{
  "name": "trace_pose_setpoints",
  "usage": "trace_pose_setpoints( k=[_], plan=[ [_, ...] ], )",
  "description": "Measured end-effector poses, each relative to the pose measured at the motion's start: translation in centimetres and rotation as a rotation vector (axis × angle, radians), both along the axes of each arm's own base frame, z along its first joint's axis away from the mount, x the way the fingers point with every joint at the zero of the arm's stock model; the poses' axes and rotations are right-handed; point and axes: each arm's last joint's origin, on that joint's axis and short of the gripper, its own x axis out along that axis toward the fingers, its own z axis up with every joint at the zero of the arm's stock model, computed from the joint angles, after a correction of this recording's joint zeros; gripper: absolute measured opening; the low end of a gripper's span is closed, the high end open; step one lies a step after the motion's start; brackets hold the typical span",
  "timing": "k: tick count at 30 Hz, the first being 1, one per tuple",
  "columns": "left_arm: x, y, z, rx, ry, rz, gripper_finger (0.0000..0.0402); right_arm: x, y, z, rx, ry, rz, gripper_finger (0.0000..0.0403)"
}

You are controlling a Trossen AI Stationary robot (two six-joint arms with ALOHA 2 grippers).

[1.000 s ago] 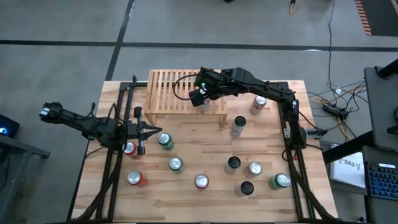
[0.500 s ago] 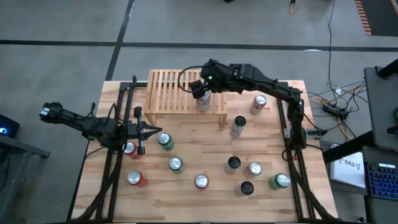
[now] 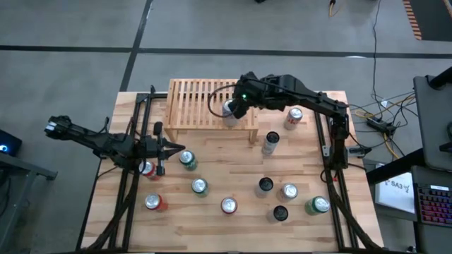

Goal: Place canned beverage on shelf
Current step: Put the middle white soda can on the shelf

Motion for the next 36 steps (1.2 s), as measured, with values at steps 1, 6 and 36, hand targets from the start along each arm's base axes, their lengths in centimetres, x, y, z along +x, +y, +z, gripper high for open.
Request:
trace_pose_setpoints(
  k=[1, 6, 36],
  plan=[
    [0.1, 0.0, -0.1, -0.021, 0.005, 0.001, 0.0, -0.1, 0.1, 0.0, -0.012, 0.026, 0.016, 0.0224],
    [0.7, -0.3, -0.7, -0.122, 0.04, 0.007, 0.0, -0.8, 0.2, -0.6, -0.017, 0.155, 0.052, 0.0105],
    [2.2, -0.6, -1.9, -0.087, 0.13, 0.068, 0.0, -5.5, 1.4, -11.5, -0.238, -0.259, 0.231, 0.0009]
  ],
)
